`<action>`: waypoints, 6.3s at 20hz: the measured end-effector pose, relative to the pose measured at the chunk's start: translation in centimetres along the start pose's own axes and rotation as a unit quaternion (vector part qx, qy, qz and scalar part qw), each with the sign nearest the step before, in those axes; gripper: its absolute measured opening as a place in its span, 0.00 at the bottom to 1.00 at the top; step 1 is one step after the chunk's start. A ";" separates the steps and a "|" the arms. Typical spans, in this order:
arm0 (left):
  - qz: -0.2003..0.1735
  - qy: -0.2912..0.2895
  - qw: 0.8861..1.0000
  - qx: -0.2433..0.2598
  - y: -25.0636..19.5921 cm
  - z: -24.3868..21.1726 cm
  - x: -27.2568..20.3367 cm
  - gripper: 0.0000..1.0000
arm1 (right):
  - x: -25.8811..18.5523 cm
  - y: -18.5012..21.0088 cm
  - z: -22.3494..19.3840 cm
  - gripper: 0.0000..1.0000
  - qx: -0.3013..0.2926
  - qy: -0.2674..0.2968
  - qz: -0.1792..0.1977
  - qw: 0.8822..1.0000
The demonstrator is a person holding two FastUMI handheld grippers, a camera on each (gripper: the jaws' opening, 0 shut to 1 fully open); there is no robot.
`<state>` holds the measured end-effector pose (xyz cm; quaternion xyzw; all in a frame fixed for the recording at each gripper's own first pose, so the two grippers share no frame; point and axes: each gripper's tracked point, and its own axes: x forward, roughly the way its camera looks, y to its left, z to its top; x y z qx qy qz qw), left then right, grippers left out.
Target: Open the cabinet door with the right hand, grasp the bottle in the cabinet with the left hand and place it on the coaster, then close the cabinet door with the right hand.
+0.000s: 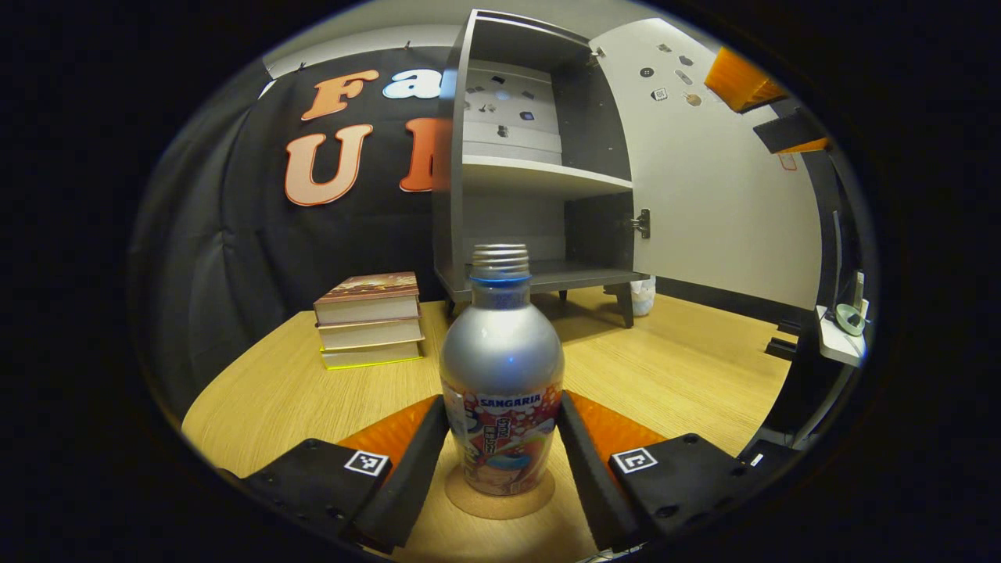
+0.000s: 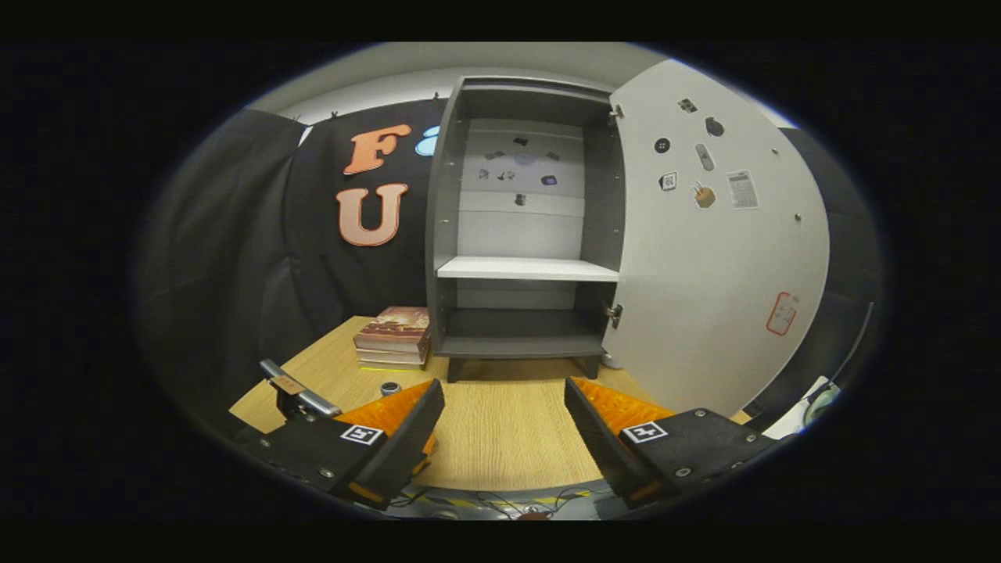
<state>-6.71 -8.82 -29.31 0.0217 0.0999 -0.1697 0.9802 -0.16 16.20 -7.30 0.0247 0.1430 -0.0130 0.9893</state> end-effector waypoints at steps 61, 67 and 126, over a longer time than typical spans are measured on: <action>0.164 -0.144 0.975 -0.033 8.0 28.5 -7.2 0.96 | 0.3 -7.8 19.8 0.52 0.021 -0.178 0.151 0.972; 0.138 -0.150 0.979 0.010 13.6 29.0 -4.3 0.96 | 5.9 -0.4 22.0 0.32 0.003 -0.182 0.109 0.977; 0.164 -0.152 0.974 -0.046 13.6 31.3 -6.1 0.95 | 2.9 -1.2 16.7 0.93 -0.027 -0.200 0.034 0.979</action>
